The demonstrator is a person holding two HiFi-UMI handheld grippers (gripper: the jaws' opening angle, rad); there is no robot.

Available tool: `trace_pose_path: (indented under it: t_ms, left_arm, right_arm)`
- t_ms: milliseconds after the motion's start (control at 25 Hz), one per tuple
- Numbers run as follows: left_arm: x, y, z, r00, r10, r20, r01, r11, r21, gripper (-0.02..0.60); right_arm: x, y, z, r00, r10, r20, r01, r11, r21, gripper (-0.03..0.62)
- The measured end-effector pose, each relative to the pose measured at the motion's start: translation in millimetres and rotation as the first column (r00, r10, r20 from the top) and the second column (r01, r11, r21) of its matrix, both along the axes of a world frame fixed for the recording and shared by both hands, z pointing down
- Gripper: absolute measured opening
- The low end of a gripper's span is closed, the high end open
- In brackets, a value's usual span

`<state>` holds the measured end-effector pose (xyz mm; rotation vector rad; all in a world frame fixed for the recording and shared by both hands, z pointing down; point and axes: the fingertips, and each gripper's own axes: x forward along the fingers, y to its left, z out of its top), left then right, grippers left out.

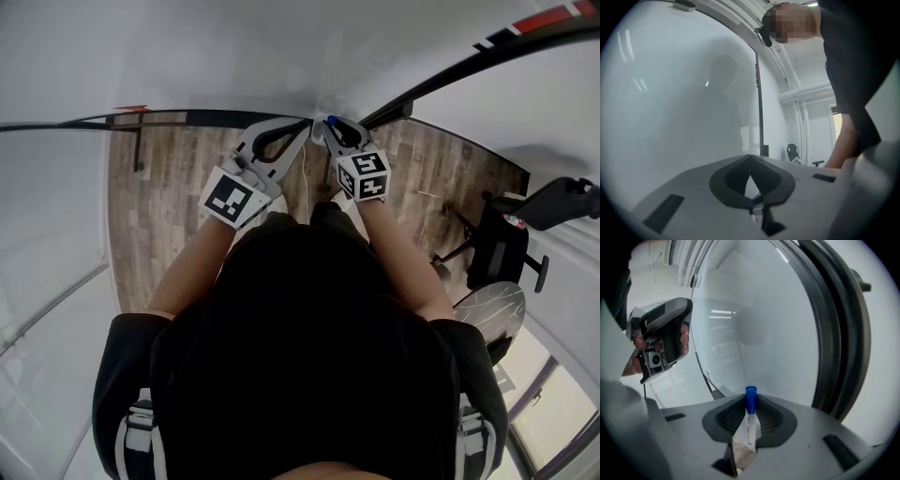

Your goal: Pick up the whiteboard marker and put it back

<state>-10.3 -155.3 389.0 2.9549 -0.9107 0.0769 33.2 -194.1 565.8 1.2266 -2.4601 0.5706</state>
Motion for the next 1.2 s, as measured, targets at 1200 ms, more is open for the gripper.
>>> trace_pose_path:
  t_ms: [1200]
  left_arm:
    - [1,-5,-6,1.0,0.004,-0.014,-0.004,1.0,0.003,0.003]
  right_arm:
    - [17,1,2,0.999,0.025,-0.04,-0.027,0.999,-0.047,0.101]
